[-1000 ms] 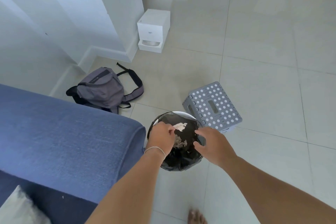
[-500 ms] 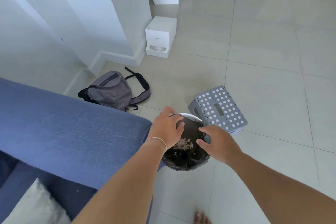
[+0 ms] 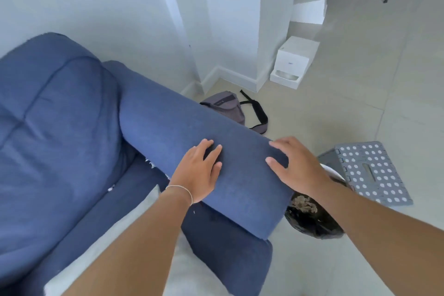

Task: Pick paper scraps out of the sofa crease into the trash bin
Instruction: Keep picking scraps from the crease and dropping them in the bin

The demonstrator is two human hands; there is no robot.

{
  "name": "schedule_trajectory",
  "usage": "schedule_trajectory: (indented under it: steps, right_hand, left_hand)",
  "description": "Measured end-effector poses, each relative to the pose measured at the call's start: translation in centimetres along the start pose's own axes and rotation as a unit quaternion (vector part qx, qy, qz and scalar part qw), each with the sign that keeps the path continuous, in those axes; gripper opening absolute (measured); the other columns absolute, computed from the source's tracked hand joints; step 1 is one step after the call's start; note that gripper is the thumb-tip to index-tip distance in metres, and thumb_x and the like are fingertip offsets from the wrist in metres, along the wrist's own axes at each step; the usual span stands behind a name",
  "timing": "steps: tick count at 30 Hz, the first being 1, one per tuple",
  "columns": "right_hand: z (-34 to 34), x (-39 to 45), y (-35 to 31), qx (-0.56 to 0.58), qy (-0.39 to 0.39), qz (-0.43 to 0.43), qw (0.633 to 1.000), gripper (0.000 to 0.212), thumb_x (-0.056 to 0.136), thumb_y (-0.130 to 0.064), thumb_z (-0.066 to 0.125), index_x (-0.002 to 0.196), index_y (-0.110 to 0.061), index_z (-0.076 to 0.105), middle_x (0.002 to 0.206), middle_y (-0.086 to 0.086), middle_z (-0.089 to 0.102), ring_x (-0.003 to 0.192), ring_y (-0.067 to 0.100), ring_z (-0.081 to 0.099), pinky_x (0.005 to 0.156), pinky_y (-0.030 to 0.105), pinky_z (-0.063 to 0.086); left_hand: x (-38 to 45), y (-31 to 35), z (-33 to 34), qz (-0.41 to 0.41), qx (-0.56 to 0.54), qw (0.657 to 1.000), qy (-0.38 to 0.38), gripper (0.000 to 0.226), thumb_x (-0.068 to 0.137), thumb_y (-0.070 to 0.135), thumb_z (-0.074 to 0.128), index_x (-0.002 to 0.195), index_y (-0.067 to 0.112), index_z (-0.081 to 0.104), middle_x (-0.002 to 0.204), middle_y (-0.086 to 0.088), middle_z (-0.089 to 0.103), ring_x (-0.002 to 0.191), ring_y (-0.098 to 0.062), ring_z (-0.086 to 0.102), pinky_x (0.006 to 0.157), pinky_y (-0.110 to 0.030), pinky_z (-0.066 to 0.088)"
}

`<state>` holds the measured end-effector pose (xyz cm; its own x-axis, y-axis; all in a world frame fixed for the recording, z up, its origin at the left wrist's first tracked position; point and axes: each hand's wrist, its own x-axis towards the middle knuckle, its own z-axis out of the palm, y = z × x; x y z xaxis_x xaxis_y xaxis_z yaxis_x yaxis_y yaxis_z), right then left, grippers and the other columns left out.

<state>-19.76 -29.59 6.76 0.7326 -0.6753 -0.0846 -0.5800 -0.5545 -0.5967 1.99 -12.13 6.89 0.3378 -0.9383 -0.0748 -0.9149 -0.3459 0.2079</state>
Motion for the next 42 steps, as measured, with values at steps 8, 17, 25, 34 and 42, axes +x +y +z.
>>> schedule_trajectory:
  steps: [8,17,25,34,42]
  right_hand:
    - [10.9,2.9,-12.3,-0.105,0.036,-0.145,0.983,0.050,0.086,-0.037,0.066,0.130,-0.014,0.059,0.141,0.011,0.049,0.138,0.032,0.039,0.116,0.052,0.027]
    - [20.1,5.1,-21.3,-0.211,-0.040,-0.281,0.935,0.042,0.078,-0.027,0.074,0.117,-0.014,0.066,0.122,0.010,0.060,0.115,0.032,0.057,0.101,0.045,0.044]
    - [31.2,9.8,-25.7,-0.266,-0.212,-0.250,0.906,0.050,0.090,-0.031,0.058,0.137,-0.019,0.048,0.137,0.001,0.046,0.127,0.023,0.045,0.104,0.034,0.041]
    - [38.7,16.7,-24.8,-0.564,-0.212,-0.298,0.740,0.056,0.101,-0.021,0.023,0.152,0.001,0.011,0.159,0.025,0.019,0.150,0.040,-0.002,0.122,0.047,-0.005]
    - [40.9,19.0,-24.8,-0.668,-0.204,-0.320,0.640,0.081,0.099,-0.033,0.036,0.146,0.012,-0.013,0.162,0.025,-0.002,0.149,0.043,-0.010,0.116,0.057,-0.018]
  left_hand:
    - [-10.3,-13.5,-0.2,-0.171,-0.017,0.984,-0.038,0.060,0.102,0.043,0.023,0.152,0.010,0.022,0.155,-0.014,0.027,0.142,-0.029,0.027,0.116,-0.036,0.022]
    - [-18.4,-26.0,-0.7,-0.248,-0.035,0.963,-0.097,0.059,0.101,0.044,0.031,0.153,0.019,0.017,0.155,-0.003,0.028,0.132,-0.028,0.041,0.110,-0.035,0.030]
    - [-16.3,-30.2,6.4,-0.283,-0.062,0.944,-0.161,0.062,0.100,0.043,0.033,0.154,0.021,0.011,0.156,-0.010,0.022,0.133,-0.032,0.037,0.110,-0.039,0.031]
    - [-9.5,-32.6,11.4,-0.316,-0.019,0.938,-0.140,0.066,0.092,0.023,0.049,0.150,0.009,0.022,0.154,-0.010,0.029,0.131,-0.037,0.041,0.109,-0.044,0.035]
    - [-9.3,-32.3,13.4,-0.309,-0.029,0.941,-0.138,0.068,0.074,0.012,0.069,0.134,-0.011,0.046,0.129,-0.028,0.055,0.119,-0.038,0.057,0.100,-0.045,0.048]
